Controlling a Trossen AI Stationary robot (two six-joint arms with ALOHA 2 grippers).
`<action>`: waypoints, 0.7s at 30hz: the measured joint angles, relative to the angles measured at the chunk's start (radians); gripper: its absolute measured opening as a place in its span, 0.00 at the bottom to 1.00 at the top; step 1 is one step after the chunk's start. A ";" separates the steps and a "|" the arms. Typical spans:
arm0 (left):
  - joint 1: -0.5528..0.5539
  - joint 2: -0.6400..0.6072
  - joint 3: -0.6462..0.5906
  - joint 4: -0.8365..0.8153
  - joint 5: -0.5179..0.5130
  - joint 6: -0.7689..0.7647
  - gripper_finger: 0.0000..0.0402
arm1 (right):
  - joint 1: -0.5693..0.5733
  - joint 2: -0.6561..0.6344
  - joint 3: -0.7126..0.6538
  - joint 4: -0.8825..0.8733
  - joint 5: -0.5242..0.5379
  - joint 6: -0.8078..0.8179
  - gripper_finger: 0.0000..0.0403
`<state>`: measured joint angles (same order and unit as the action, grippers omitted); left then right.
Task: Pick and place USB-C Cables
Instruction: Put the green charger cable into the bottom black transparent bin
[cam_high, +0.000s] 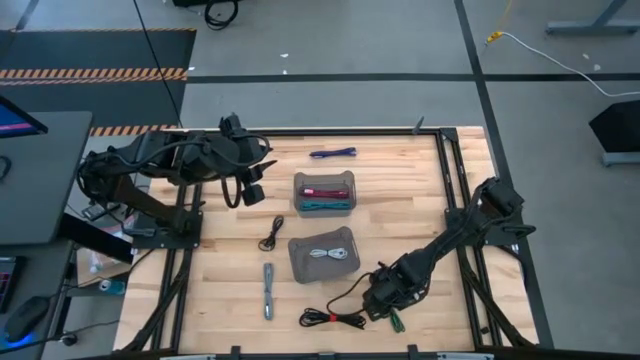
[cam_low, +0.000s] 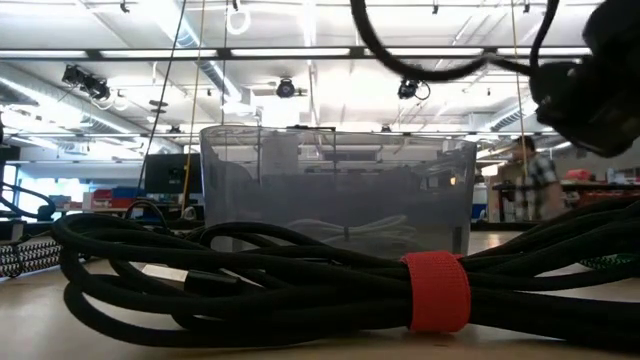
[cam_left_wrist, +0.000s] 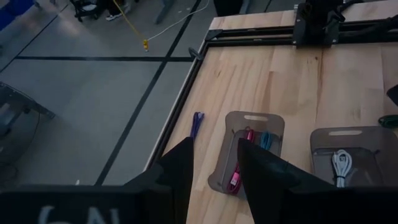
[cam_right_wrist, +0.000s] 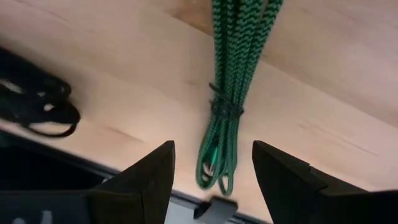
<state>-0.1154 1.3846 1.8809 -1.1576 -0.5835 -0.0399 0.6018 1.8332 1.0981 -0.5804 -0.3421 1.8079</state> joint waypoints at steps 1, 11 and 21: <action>0.000 0.000 0.000 0.000 0.000 0.000 0.33 | 0.000 0.008 0.000 0.009 0.005 0.003 0.55; 0.000 0.000 0.000 0.001 0.000 0.001 0.33 | -0.010 0.015 0.000 0.017 0.144 0.032 0.55; 0.000 0.000 0.000 0.000 0.000 0.003 0.33 | -0.009 0.016 0.000 -0.098 0.120 0.019 0.34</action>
<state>-0.1154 1.3849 1.8809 -1.1572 -0.5835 -0.0371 0.5924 1.8492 1.0979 -0.6788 -0.2222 1.8270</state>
